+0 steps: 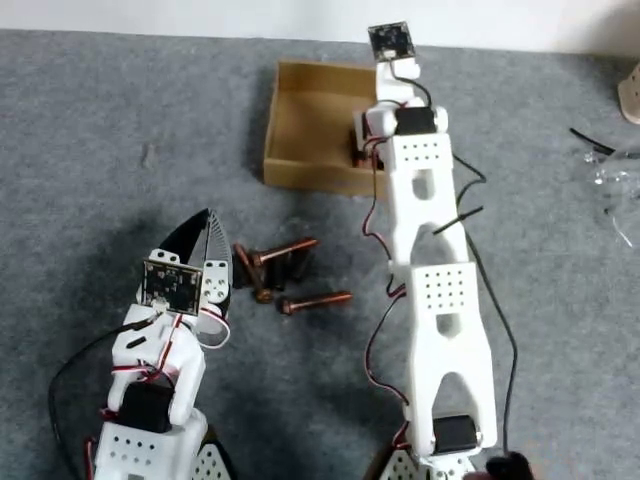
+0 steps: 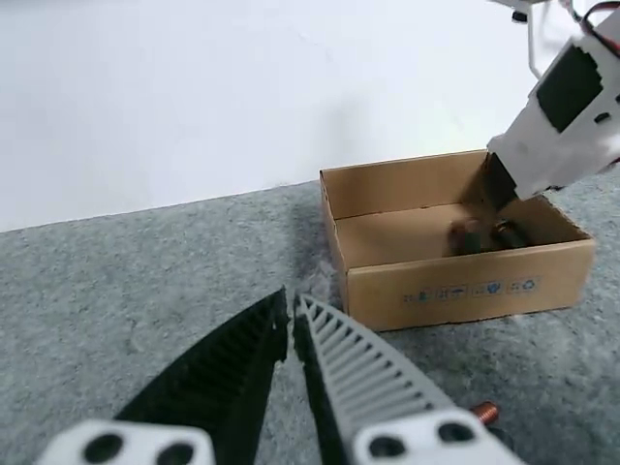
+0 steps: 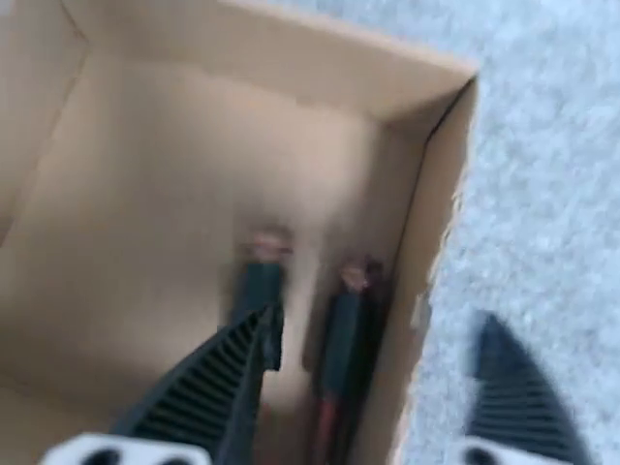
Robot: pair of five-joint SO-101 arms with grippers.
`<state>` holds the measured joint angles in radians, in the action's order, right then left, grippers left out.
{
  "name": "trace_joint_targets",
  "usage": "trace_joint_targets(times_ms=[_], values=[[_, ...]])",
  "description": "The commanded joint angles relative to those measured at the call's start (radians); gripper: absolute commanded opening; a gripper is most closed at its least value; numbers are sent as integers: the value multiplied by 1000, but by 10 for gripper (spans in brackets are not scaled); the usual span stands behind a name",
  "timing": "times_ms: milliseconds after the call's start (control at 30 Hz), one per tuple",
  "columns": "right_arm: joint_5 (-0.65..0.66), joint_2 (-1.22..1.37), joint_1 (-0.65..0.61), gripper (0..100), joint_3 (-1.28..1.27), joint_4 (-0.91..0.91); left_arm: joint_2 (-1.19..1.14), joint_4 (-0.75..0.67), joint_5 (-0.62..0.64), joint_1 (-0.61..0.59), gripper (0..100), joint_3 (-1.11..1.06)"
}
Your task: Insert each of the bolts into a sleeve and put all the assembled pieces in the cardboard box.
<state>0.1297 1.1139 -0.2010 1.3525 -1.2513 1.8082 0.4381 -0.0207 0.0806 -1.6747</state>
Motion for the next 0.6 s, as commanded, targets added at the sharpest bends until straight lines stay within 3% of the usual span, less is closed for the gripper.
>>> trace_joint_targets(times_ms=[0, 367, 567], values=[[-11, -45, 12, 349, 47, -50, 8, -25, -6, -2, 34, -21], [-11, -62, 10, 349, 374, -277, 8, -25, -6, -2, 34, -21], [-11, -130, 7, 349, 432, -394, 8, -23, -6, -2, 34, -21]])
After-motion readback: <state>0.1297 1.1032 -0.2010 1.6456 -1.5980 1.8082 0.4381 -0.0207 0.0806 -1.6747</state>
